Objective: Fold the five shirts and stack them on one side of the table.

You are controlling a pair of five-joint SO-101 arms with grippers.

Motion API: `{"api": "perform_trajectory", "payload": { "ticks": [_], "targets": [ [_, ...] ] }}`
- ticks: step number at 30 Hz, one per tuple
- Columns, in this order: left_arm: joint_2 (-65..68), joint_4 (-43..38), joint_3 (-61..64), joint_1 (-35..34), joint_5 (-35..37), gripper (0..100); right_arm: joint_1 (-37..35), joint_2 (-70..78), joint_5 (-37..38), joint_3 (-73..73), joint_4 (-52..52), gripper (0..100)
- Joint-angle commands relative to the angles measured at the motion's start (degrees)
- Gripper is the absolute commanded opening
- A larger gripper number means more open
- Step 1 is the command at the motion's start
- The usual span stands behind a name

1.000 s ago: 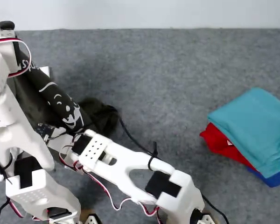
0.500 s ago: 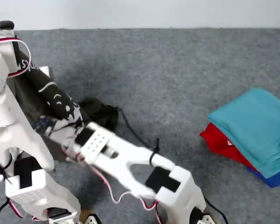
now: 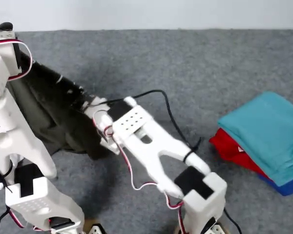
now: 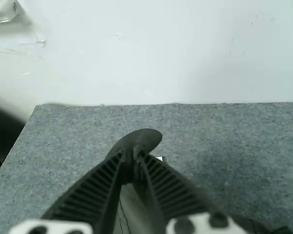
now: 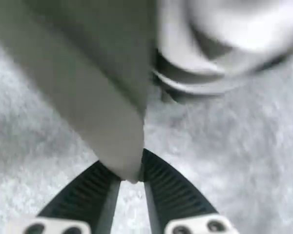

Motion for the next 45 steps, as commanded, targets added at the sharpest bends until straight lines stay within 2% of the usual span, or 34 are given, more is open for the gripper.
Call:
{"api": "perform_trajectory", "payload": {
  "ticks": [1,6,11,19,24,30,38,41,43,45],
  "targets": [
    [-1.8,1.1,0.1,-0.2,0.4,1,6.8,-5.6,0.7,-1.8,3.6,0.9],
    [-1.6,1.1,4.3,-0.1,0.4,1,20.4,-11.4,3.9,-2.0,7.3,0.9],
    [-1.9,1.1,18.1,3.3,0.1,1,32.4,-17.3,9.7,-2.1,7.6,0.9],
    [-1.7,1.0,41.7,13.9,0.0,1,42.6,-28.5,11.3,-1.9,7.7,0.9],
    [-1.5,0.7,51.6,16.3,-0.1,1,41.8,-28.8,11.3,6.0,5.0,0.9],
    [-1.5,-4.2,60.5,16.9,-0.1,1,38.0,-21.3,11.0,21.7,-11.8,0.9],
    [-1.5,-12.1,69.6,16.4,-0.1,1,39.1,-6.5,9.0,20.9,-27.2,1.3],
    [-1.5,-12.5,71.3,16.4,-0.1,1,41.8,-3.7,1.9,16.6,-24.6,11.1],
    [-1.5,-12.6,71.9,16.4,-0.1,1,43.9,-3.7,-1.7,13.0,-19.8,20.8],
    [-1.5,-13.8,72.5,16.4,-0.1,1,45.1,-4.9,-2.8,8.6,-13.1,25.8]
  ]
}}
